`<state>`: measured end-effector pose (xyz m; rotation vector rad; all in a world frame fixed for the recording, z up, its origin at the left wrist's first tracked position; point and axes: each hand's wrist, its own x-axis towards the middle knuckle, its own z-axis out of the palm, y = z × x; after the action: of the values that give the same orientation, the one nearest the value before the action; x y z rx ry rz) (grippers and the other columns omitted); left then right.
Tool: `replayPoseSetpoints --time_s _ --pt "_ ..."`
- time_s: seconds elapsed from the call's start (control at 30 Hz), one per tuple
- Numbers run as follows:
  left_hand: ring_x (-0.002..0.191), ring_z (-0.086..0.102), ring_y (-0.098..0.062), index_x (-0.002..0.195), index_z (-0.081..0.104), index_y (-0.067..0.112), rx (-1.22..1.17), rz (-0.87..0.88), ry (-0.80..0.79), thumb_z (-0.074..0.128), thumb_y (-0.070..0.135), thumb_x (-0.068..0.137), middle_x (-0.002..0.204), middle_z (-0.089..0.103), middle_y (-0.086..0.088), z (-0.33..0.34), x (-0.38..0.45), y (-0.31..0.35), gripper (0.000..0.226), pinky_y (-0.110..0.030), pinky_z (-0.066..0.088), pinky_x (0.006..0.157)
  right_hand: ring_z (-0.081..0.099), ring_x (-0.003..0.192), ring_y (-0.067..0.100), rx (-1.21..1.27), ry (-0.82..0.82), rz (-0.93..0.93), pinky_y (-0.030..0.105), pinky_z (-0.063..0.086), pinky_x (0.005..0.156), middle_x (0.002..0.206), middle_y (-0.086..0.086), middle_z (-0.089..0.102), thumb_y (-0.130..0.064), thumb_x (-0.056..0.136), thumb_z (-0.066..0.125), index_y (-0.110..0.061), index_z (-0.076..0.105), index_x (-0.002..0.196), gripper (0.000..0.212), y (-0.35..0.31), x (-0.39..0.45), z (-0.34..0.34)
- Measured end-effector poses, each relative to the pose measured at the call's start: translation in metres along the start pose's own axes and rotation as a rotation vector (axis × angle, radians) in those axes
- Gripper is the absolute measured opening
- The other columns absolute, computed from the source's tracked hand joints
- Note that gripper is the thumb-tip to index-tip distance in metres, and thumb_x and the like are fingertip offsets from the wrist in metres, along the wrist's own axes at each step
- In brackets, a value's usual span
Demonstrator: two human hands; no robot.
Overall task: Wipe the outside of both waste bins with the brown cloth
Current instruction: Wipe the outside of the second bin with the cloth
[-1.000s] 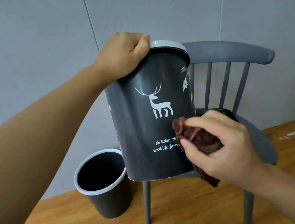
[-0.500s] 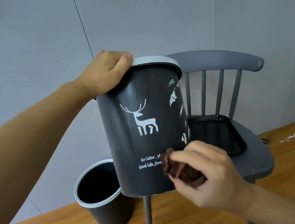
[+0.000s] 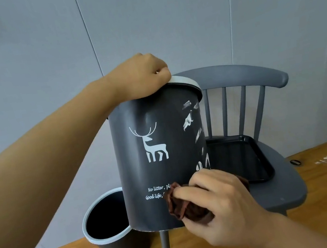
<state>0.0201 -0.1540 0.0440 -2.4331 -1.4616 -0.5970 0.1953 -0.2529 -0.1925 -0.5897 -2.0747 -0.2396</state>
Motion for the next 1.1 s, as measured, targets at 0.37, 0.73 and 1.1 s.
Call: replayPoseSetpoints --time_s 0.37,0.73,1.1 --pt "0.054 0.039 -0.018 0.062 0.033 0.016 0.066 0.132 0.135 0.041 0.052 0.103 0.052 0.036 0.000 0.021 -0.001 -0.006 0.055 -0.033 0.031 0.055 0.058 0.075 0.018 0.028 0.131 0.048 0.034 0.052 0.067 0.086 0.000 0.059 -0.027 0.081 0.083 -0.016 0.078 0.107 0.029 0.006 0.006 -0.008" --pt "0.047 0.034 -0.016 0.063 0.029 0.022 0.007 0.205 0.295 0.031 0.054 0.100 0.049 0.031 0.000 0.029 -0.022 -0.012 0.048 -0.029 0.024 0.050 0.071 0.098 0.004 0.160 0.473 0.497 0.020 0.060 0.082 0.103 -0.011 0.074 -0.036 0.091 0.078 -0.018 0.071 0.117 0.032 0.049 0.029 -0.049" --pt "0.059 0.046 -0.013 0.071 0.041 0.015 -0.066 0.040 0.144 0.034 0.044 0.108 0.059 0.047 0.000 0.019 -0.033 -0.027 0.047 -0.022 0.032 0.054 0.061 0.092 0.023 -0.119 0.278 0.353 0.052 0.055 0.084 0.100 -0.006 0.052 -0.054 0.097 0.058 -0.030 0.068 0.132 0.043 0.052 0.090 -0.019"
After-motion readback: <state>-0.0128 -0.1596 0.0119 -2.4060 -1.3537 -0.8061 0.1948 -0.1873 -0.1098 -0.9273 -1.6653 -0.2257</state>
